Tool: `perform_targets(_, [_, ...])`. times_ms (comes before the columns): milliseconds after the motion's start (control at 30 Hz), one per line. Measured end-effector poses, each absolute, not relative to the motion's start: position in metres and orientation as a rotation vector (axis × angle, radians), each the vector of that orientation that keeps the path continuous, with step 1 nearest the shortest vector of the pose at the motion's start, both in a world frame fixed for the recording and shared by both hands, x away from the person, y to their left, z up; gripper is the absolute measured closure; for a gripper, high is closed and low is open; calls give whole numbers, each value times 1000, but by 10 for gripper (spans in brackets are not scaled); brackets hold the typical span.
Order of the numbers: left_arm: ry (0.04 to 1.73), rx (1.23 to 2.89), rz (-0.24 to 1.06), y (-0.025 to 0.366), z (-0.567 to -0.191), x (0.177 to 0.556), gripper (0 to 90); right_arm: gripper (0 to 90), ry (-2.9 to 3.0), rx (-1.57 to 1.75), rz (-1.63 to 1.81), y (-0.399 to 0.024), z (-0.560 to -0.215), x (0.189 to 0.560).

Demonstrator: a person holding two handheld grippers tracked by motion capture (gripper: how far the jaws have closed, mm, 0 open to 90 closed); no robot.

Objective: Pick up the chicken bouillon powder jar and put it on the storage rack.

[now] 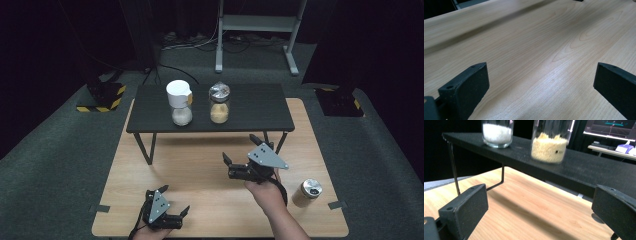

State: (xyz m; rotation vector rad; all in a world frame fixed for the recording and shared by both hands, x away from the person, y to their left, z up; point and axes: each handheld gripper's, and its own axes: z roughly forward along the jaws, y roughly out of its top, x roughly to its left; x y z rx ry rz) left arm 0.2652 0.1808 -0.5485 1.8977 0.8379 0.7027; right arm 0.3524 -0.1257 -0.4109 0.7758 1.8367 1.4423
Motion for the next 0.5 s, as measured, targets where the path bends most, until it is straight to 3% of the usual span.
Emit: perform_targets(500, [831,1905,704,180,-549,265,4,0,1924,802,1383,-127,-454,341])
